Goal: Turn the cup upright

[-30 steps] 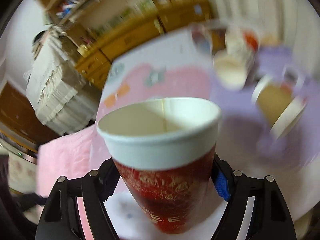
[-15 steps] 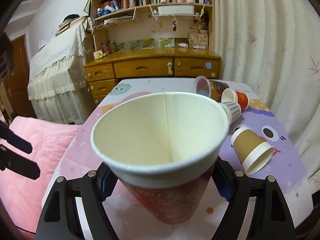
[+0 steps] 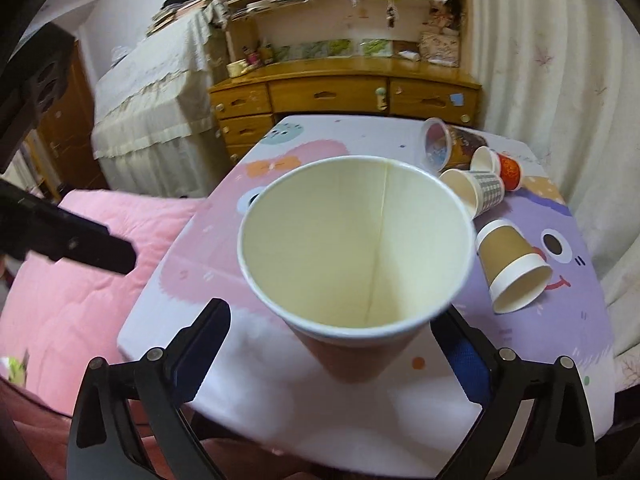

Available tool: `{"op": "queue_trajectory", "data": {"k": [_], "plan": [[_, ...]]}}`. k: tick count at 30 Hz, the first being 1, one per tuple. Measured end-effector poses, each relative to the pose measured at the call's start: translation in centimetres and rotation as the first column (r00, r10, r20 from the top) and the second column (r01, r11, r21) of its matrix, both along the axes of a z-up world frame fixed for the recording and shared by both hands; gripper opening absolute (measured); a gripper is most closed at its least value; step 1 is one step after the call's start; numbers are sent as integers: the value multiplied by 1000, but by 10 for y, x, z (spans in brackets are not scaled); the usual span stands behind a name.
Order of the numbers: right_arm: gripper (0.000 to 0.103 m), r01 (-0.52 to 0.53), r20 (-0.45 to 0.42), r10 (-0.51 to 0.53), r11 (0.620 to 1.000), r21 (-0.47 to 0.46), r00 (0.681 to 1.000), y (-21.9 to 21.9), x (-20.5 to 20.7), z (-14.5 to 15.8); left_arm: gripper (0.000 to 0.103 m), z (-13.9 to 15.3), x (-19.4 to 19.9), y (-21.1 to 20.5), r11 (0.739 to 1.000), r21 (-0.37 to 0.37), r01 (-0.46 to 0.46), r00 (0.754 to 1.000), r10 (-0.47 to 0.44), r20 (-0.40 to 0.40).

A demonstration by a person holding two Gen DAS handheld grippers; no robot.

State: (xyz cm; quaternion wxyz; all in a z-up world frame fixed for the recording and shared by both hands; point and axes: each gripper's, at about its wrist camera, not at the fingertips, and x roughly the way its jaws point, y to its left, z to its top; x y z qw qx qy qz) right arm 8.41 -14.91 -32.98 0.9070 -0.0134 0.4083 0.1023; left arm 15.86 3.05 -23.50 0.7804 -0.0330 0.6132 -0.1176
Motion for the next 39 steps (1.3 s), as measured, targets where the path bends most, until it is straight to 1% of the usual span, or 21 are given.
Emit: {"op": "queue_trajectory", "data": {"k": [2,4,6,8,11,14,17,19,22,24,25,29,32,34,35,39], "plan": [[101,-27,-19,27,1000,5,999,-6,-8,7,82,3,-8,-4,1000,6,-22,1000,22,2],[101,-39,-34,39,999,16,999,-15,-17,17,82,9,-22,-12,999,14,-45,999,44,22],[101,-26,-68,29,999,36,997,-29,-27,29,82,15,-36,-21,998,22,-67,996,65,55],[102,-1,-130,10,997,72,991,-50,-37,41,82,24,-51,-31,995,15,-97,991,95,95],[102,54,-236,-21,990,134,971,-78,-56,58,82,36,-69,-46,992,-26,-121,984,123,126],[103,97,-317,-39,981,169,948,-104,-75,75,82,52,-85,-60,988,-65,-143,975,152,163],[103,177,-385,-78,957,230,920,-131,-96,94,82,71,-100,-76,989,-65,-134,968,145,203],[103,206,-403,-95,948,242,910,-139,-109,105,82,85,-110,-86,992,-46,-122,962,129,242],[103,237,-396,-124,939,249,910,-148,-129,128,82,105,-124,-100,994,-18,-112,948,112,297],[103,236,-365,-137,942,239,921,-150,-139,146,82,117,-135,-108,994,-7,-107,939,104,329],[103,232,-340,-145,945,232,929,-151,-143,155,82,122,-140,-111,994,-1,-106,934,99,344],[103,228,-192,-192,955,189,963,-154,-170,190,83,138,-160,-120,994,17,-109,911,93,401],[103,232,-109,-216,959,162,970,-153,-186,205,83,144,-172,-122,993,15,-114,901,97,422],[103,234,-79,-225,963,134,971,-148,-194,211,83,145,-180,-121,992,9,-126,890,109,443],[103,233,-61,-227,965,124,972,-147,-201,213,83,145,-183,-121,991,15,-135,886,113,450],[103,227,-28,-225,964,137,974,-141,-220,224,83,146,-197,-119,981,60,-185,865,134,484]]}}
